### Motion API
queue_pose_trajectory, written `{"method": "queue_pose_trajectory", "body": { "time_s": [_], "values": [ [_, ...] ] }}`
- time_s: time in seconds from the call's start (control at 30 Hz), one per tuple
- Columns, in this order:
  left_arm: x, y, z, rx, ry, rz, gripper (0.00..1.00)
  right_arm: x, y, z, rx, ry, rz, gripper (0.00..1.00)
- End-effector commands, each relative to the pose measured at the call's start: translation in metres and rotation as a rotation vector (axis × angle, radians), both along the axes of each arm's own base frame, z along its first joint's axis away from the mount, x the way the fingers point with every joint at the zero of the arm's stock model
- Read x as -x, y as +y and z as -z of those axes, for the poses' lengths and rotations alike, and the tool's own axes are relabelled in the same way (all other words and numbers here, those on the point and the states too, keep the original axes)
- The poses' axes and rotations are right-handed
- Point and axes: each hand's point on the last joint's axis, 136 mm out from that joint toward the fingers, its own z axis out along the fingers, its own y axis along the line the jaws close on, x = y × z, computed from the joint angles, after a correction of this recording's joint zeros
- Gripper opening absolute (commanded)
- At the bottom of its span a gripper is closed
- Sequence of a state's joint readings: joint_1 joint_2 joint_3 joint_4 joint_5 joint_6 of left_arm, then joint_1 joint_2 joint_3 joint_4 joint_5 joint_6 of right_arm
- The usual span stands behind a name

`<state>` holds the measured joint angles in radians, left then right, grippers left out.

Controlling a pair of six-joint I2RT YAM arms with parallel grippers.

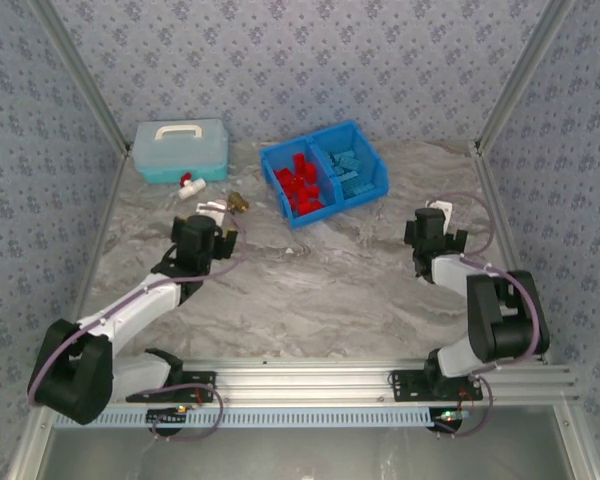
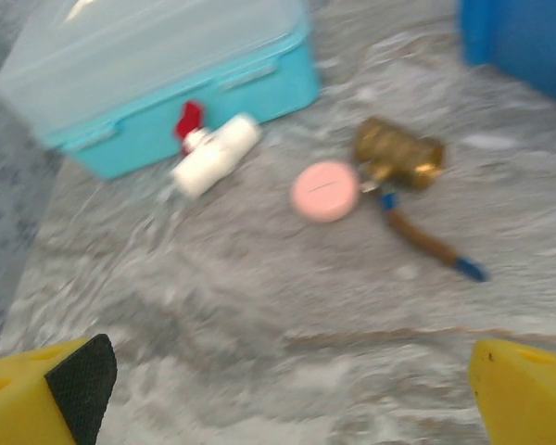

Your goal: Sort the legos into containers by color

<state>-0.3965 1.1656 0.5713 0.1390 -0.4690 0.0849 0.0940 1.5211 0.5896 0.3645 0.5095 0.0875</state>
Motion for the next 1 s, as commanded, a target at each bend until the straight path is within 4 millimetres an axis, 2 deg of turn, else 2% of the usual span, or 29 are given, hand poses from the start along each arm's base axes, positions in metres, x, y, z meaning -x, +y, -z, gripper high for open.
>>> {"method": "queue_pose_trajectory", "body": {
  "time_s": [0.0,0.07,0.17,0.3,0.5,0.6,0.67,0.77,0.97],
  "values": [
    [-0.007,0.034,-0.031,0.086,-0.175,-0.145,0.99,-0.014,0.011,-0.01,-0.031,-0.093,-0.104,1.0],
    [-0.003,0.047,-0.019,0.076,-0.171,-0.177,0.99,-0.011,0.017,-0.012,-0.076,-0.151,-0.203,1.0],
    [0.001,0.055,0.001,0.094,-0.175,-0.166,0.99,-0.005,0.024,-0.004,-0.15,-0.202,-0.3,1.0],
    [-0.002,0.067,0.029,0.14,-0.151,-0.177,0.99,-0.004,0.027,-0.002,-0.146,-0.199,-0.318,1.0],
    [-0.035,0.074,0.035,0.224,-0.152,-0.14,0.99,-0.005,0.028,-0.003,-0.149,-0.204,-0.321,1.0],
    [-0.053,0.082,0.053,0.256,-0.12,-0.146,0.99,-0.005,0.028,-0.003,-0.149,-0.204,-0.321,1.0],
    [-0.05,0.084,0.055,0.295,-0.109,-0.139,0.99,-0.004,0.028,-0.002,-0.15,-0.201,-0.322,1.0],
    [-0.047,0.075,0.062,0.3,-0.132,-0.08,0.99,-0.004,0.028,-0.002,-0.149,-0.201,-0.322,1.0],
    [-0.046,0.079,0.063,0.299,-0.122,-0.108,1.0,-0.005,0.028,-0.002,-0.148,-0.202,-0.322,1.0]
  ]
}}
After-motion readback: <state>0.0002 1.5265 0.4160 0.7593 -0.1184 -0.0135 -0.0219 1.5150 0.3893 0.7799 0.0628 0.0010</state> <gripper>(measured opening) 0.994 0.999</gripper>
